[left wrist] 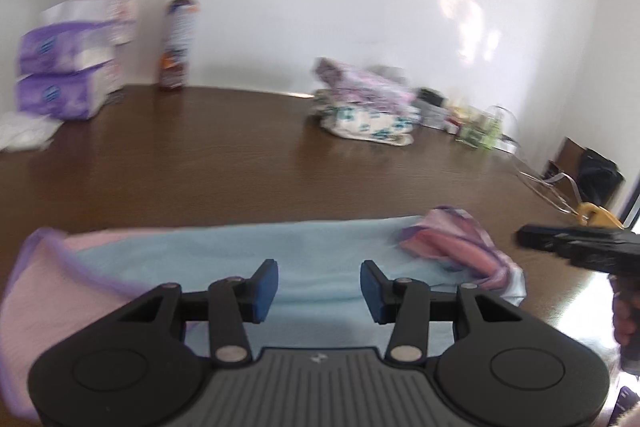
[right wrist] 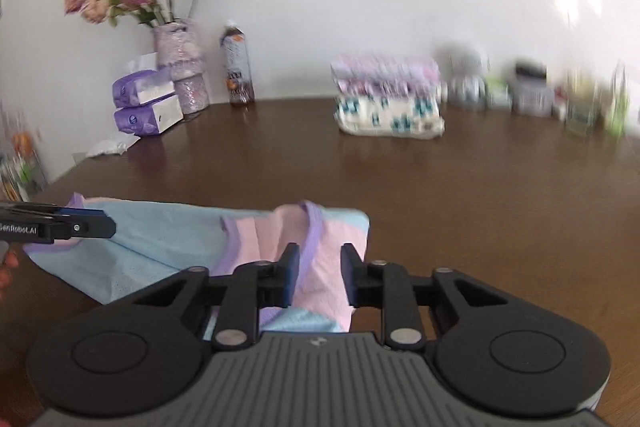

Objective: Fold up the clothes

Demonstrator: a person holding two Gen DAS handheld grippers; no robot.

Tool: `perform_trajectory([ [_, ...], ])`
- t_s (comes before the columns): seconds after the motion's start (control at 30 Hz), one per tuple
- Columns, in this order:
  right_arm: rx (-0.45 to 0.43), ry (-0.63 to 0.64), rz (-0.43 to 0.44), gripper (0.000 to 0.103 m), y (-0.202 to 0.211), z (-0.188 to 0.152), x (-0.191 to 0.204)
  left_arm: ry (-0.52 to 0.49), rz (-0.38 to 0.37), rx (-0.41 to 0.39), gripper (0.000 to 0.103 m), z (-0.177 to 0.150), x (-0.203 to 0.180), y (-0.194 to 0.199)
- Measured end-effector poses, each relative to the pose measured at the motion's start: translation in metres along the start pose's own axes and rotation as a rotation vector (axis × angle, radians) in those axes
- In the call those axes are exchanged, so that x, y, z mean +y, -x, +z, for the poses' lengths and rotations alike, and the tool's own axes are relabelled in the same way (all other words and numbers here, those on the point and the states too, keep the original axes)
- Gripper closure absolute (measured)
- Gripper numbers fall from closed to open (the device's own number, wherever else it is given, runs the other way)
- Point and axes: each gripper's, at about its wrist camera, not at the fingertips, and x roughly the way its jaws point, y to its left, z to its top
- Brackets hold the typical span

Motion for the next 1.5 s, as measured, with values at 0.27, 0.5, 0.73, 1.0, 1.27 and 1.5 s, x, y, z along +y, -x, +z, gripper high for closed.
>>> perform_trajectory([
  [0.27, 0.071, 0.058, 0.056, 0.083, -0.021, -0.016, 0.004, -0.138, -0.14, 0.027, 0.059, 0.025, -0.072, -0.046],
  [0.5, 0.031, 0.089, 0.065, 0.082, 0.006, -0.02, 0.0, -0.254, -0.161, 0.082, 0.078, 0.027, -0.107, -0.085],
  [0.73, 0.095, 0.149, 0.05, 0.082, 0.0, -0.035, 0.003, -0.295, -0.061, 0.144, 0.079, 0.015, -0.105, -0.109],
  [1.0, 0.064, 0.155, 0.075, 0.082, 0.005, -0.035, 0.002, -0.316, -0.11, 0.118, 0.075, 0.024, -0.108, -0.08],
  [1.27, 0.071, 0.125, 0.083, 0.073, 0.004, -0.037, -0.003, -0.454, -0.068, 0.149, 0.074, 0.0, -0.133, -0.084],
  [1.5, 0.027, -0.035, 0.111, 0.026, 0.017, -0.032, -0.022, -0.346, -0.058, 0.072, 0.035, 0.001, -0.124, -0.063],
])
